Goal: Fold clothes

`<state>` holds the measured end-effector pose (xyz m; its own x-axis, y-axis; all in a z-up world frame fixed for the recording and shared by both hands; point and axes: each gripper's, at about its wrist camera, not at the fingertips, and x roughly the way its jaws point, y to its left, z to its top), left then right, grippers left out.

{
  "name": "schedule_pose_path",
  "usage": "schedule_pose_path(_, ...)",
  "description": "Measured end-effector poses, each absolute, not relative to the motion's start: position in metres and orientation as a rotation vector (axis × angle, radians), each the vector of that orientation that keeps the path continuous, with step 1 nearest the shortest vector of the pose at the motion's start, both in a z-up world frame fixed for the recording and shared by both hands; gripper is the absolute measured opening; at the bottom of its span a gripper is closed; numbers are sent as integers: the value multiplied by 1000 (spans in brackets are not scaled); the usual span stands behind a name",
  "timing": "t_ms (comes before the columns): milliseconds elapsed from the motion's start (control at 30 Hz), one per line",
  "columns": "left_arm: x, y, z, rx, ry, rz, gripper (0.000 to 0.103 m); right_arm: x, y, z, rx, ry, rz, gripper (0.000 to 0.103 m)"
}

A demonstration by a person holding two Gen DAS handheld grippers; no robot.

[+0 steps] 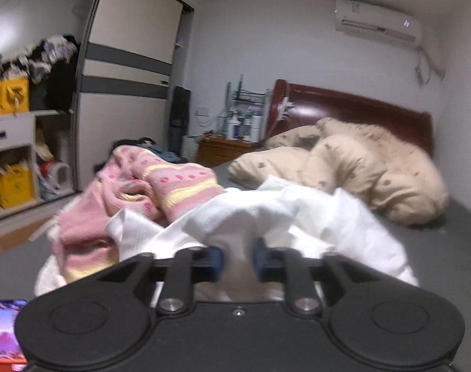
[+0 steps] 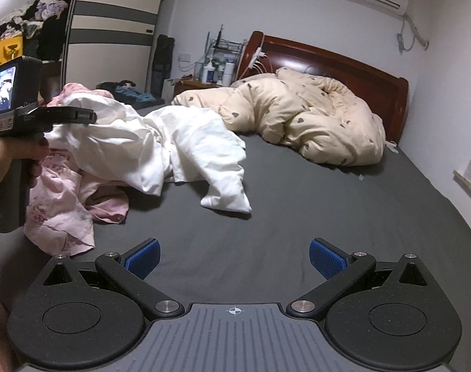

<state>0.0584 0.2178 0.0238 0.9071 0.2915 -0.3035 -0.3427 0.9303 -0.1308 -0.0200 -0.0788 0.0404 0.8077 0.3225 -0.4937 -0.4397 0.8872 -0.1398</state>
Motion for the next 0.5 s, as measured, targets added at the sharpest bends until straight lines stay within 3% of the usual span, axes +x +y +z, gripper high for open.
schedule_pose_path(500, 38, 119, 36, -109, 236, -132, 5, -19, -108, 57, -172, 460, 314, 103)
